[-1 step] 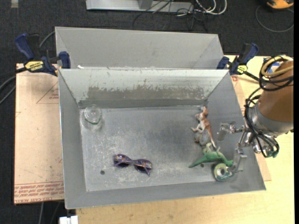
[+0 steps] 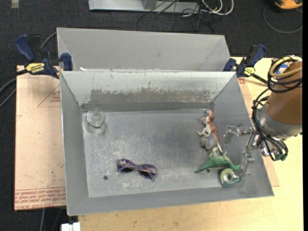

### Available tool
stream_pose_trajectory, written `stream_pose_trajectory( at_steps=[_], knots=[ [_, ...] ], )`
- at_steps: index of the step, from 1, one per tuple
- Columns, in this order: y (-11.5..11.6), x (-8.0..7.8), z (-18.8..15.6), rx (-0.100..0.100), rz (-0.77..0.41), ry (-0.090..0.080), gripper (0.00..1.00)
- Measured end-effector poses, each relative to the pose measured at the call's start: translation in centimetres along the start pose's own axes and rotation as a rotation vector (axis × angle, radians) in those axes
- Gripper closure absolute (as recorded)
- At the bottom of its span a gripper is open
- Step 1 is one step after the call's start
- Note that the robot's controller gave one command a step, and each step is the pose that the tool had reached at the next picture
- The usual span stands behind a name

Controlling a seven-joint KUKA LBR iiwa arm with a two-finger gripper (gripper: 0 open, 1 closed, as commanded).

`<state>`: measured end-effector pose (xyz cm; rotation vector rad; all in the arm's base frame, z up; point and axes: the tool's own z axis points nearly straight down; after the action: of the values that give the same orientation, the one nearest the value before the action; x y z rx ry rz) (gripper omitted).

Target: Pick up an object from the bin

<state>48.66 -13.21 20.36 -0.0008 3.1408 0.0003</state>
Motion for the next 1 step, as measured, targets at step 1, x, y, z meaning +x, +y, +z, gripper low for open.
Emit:
stream_pose_trajectory(
  at_steps=[1],
  knots=[
    [-1.45,-0.49,5.6,-0.001,0.142,0.003,0.0]
  ],
)
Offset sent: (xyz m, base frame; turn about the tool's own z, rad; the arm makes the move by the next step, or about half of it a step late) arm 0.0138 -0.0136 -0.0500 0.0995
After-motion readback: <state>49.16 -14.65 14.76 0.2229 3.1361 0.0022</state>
